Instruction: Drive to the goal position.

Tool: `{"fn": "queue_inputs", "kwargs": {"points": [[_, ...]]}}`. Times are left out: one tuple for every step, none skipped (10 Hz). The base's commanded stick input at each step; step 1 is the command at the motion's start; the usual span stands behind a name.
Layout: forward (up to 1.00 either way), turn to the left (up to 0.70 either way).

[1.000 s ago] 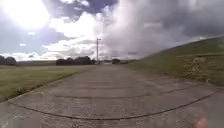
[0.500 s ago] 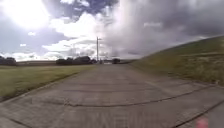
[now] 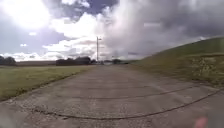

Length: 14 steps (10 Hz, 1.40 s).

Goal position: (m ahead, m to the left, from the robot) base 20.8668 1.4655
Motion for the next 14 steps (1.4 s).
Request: {"fn": "queue_inputs", "kwargs": {"points": [[0.70, 0.00], [0.70, -0.02], [0.70, -0.06], [0.70, -0.35], [0.70, -0.35], [0.70, -0.02], [0.70, -0.01], [0.70, 0.00], [0.70, 0.00], [0.70, 0.00], [0.70, 0.00], [0.70, 0.00], [0.70, 0.00], [0.70, 0.00]]}}
